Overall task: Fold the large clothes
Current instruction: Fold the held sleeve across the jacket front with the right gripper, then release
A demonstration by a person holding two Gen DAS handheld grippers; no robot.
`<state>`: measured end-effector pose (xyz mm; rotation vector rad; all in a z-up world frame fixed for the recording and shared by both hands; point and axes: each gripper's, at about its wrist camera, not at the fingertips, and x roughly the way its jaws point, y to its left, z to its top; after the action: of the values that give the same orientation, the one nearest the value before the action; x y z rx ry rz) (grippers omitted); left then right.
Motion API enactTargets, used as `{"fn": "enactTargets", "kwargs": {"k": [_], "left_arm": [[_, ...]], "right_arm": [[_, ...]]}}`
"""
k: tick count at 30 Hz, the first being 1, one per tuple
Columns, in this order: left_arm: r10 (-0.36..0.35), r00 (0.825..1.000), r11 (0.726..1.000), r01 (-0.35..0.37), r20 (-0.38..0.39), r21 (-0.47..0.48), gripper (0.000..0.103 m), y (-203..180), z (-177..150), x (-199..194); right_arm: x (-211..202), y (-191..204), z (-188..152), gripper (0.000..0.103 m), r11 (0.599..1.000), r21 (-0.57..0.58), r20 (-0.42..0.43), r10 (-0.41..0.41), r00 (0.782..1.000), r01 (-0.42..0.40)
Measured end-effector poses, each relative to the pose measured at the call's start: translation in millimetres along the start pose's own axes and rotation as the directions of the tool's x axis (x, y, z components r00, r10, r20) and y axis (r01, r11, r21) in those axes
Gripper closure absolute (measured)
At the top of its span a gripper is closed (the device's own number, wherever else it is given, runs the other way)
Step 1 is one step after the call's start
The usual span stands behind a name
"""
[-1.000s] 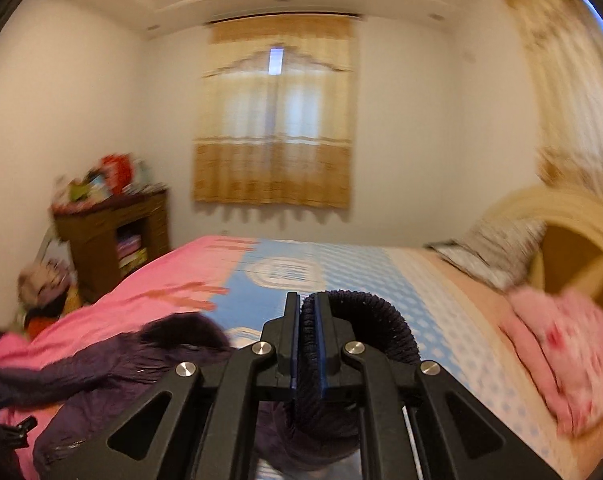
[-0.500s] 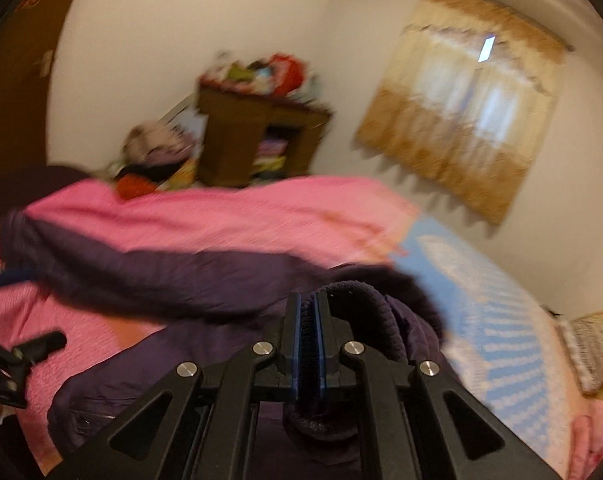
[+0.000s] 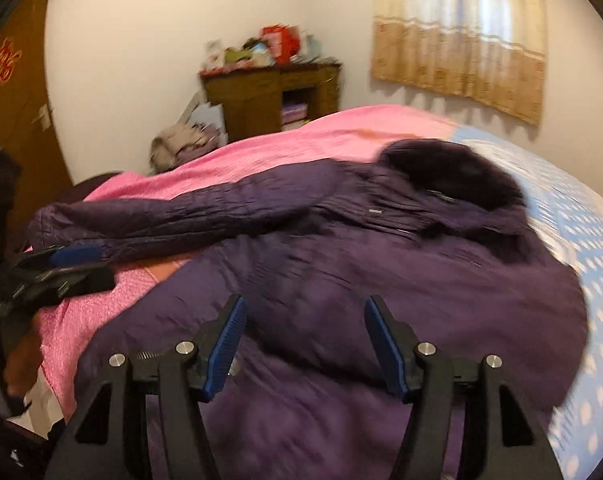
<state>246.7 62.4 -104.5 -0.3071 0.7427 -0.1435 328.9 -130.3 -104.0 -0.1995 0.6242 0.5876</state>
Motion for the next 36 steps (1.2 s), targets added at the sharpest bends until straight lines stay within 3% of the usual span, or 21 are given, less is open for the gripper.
{"fn": "enactTargets", "kwargs": {"k": [5,9,12,13,14,17,23,24,26,29,31,34,36], "left_arm": [[-0.052,0.997,0.996,0.055,-0.051,0.066,0.011,-42.7,16.5,43.9],[-0.062,0.989,0.996,0.07,-0.132,0.059,0.031,-58.5,22.9,87.9],[-0.107,0.967,0.994,0.109,-0.231,-0.003,0.052,-58.4,19.8,120.0],[-0.116,0.966,0.993,0.115,-0.229,-0.019,0.059,-58.7,17.8,125.4],[-0.124,0.969,0.992,0.124,-0.215,-0.015,0.078,-60.1,17.3,125.3],[-0.12,0.981,0.992,0.123,-0.153,0.008,0.092,-65.9,19.1,108.4],[-0.083,0.996,0.996,0.084,-0.034,0.022,0.093,-58.2,20.2,56.5],[-0.078,0.997,0.996,0.079,-0.028,0.034,0.092,-55.7,15.8,52.8],[0.0,0.999,0.997,0.003,-0.053,0.072,0.092,-50.8,9.0,59.6],[0.005,0.997,0.998,0.0,-0.079,0.07,0.092,-40.0,2.4,72.0],[0.04,0.994,0.994,-0.029,-0.103,0.11,0.083,-45.9,1.2,80.9],[0.083,0.995,0.989,-0.075,-0.056,0.13,0.066,-54.1,8.9,68.3],[0.116,0.992,0.985,-0.121,0.042,0.122,0.035,-57.1,17.0,50.2]], "right_arm": [[-18.8,-29.2,-36.1,0.035,0.991,0.096,0.014,-0.093,0.996,0.092],[-12.3,-37.7,-61.7,0.035,0.983,0.153,0.002,-0.099,0.995,0.098],[-8.8,-41.0,-72.9,0.035,0.98,0.177,0.003,-0.091,0.996,0.089],[-7.0,-42.2,-76.3,0.035,0.979,0.186,0.004,-0.091,0.996,0.089],[-5.8,-44.0,-79.3,0.035,0.977,0.197,0.001,-0.087,0.996,0.085],[-6.6,-51.1,-82.7,0.035,0.969,0.236,0.012,-0.075,0.997,0.07],[-7.1,-61.1,-86.3,0.035,0.959,0.278,0.005,-0.056,0.998,0.053],[-7.3,-61.1,-84.9,0.035,0.959,0.276,-0.009,-0.055,0.998,0.056],[-10.4,-63.3,-81.2,0.035,0.961,0.27,-0.043,-0.057,0.997,0.066],[-24.6,-71.7,-68.9,0.035,0.954,0.276,-0.047,-0.106,0.993,0.114],[-32.2,-89.4,-53.3,0.035,0.936,0.301,-0.055,-0.173,0.983,0.182],[-35.3,-122.1,-26.7,0.035,0.91,0.314,-0.048,-0.268,0.962,0.27],[-33.1,-145.7,-8.5,0.035,0.894,0.339,-0.039,-0.297,0.954,0.292]]}}
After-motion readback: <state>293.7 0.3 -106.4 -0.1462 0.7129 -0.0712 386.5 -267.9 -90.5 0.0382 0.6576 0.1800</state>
